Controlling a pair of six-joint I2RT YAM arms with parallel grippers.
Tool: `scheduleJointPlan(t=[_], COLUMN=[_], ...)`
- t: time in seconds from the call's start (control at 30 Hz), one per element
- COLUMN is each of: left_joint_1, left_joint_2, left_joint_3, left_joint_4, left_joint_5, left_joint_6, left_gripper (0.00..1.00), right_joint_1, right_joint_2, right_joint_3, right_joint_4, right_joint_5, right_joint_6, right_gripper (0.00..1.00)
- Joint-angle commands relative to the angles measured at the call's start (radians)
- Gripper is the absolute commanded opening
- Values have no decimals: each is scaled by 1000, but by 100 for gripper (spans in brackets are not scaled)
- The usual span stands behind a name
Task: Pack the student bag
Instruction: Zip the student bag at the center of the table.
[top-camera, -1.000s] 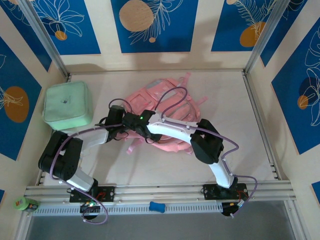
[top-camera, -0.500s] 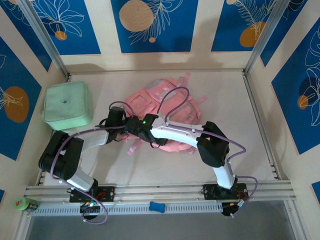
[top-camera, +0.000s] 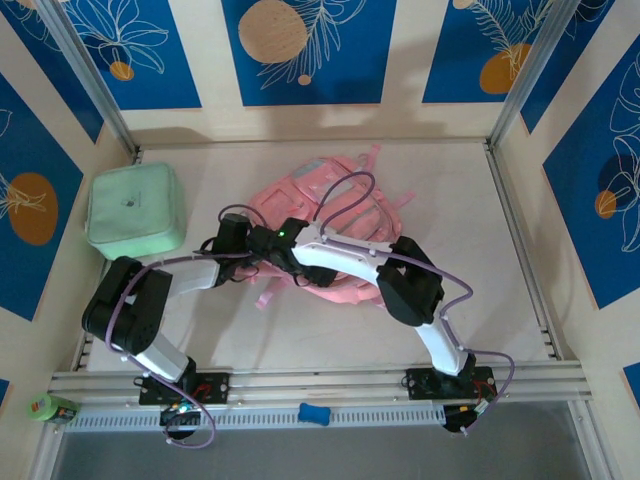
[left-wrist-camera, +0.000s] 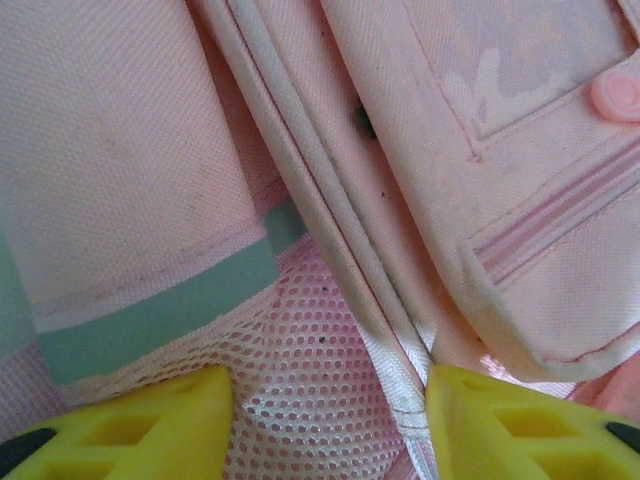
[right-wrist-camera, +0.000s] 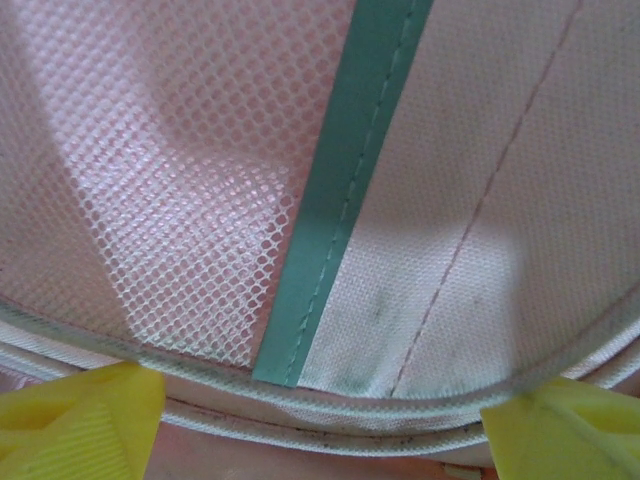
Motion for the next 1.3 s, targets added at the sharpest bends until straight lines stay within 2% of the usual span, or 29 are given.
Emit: scheduleJointPlan(t=[0.0,0.23,0.43,0.57,0.7,0.8,0.9,1.13,1.27], left_joint_1=[5,5,5,6,6,6,5,3,2], left_joint_2=[38,76,81,66,28,-9,-10,9,37], left_joint_3=[-13,-12,-8,-7,-7,-10,-1,-27,-43], left_joint_4=[-13,-19,-27,-31,-67,-82,-74,-11,43], left_joint_5=[-60,-76,-86,-74,-91,-107,-91,-72,-44], left_joint_6=[-34,-35,-30,-28,-21,-11,-10,-63,-95], left_gripper=[54,53,53,53,53,53,53,53,52], right_joint_1=[3,36,86,96,73,61,43,16,0], right_joint_2=[34,8,-72,-134,-175,-185,-160,-44,42], right_joint_3=[18,-52,-73,-104,-160,-158,-147,-48,14], right_joint_4=[-101,-227,-380,-264,-66,4,85,34,-35], right_joint_5=[70,132,233,209,89,39,8,39,43], right_joint_6=[56,85,114,-39,-189,-192,-216,-116,-68], right_gripper=[86,87,84,78,74,77,84,99,99])
